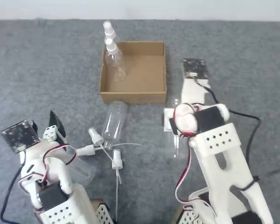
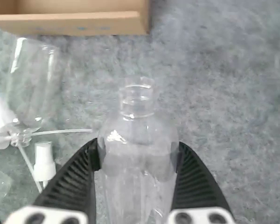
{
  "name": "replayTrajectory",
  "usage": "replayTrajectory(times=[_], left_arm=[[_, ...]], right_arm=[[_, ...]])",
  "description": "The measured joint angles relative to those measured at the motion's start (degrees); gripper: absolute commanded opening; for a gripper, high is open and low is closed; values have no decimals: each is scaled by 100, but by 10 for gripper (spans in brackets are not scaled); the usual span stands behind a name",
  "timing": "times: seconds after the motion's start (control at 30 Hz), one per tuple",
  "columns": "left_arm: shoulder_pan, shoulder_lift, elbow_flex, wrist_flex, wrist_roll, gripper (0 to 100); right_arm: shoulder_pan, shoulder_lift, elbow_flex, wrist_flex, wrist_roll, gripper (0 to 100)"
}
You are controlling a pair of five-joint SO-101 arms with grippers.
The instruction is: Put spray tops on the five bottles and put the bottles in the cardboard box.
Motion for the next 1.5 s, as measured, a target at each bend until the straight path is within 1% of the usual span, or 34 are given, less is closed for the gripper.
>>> replayTrajectory(times=[0.1, 0.2, 0.3, 0.43, 0.7, 0.77, 0.9, 1.03, 1.13, 1.27, 1.43, 1.5], left_arm=[[9, 0, 0, 0, -211, 189], [308, 0, 0, 44, -501, 189], [721, 9, -123, 352, -826, 188], [1231, 9, -396, 791, -1240, 187], [2321, -26, -949, 1776, -2312, 188], [2479, -26, -949, 1934, -2462, 188], [2725, -26, -949, 1978, -2664, 188], [2945, 9, -985, 1978, -2690, 188], [3068, 580, -1231, 1978, -2690, 187], [3209, 1758, -1758, 2022, -2699, 186], [3402, 3191, -2505, 2514, -2664, 188], [3508, 3596, -2743, 2743, -2426, 189]], right_arm=[[273, -299, 53, 0, 0, 20], [501, -651, 211, 0, 0, 20], [642, -985, 413, 0, 0, 20], [642, -1336, 527, 0, 0, 20], [677, -1451, 536, 0, 0, 20], [677, -1468, 536, 0, 0, 20], [677, -1468, 536, 0, 0, 20], [677, -1468, 536, 0, 0, 20], [677, -1468, 536, 0, 0, 20], [677, -1468, 686, -88, 0, 20], [677, -1468, 1248, -738, 0, 20], [677, -1468, 1310, -862, 0, 20]])
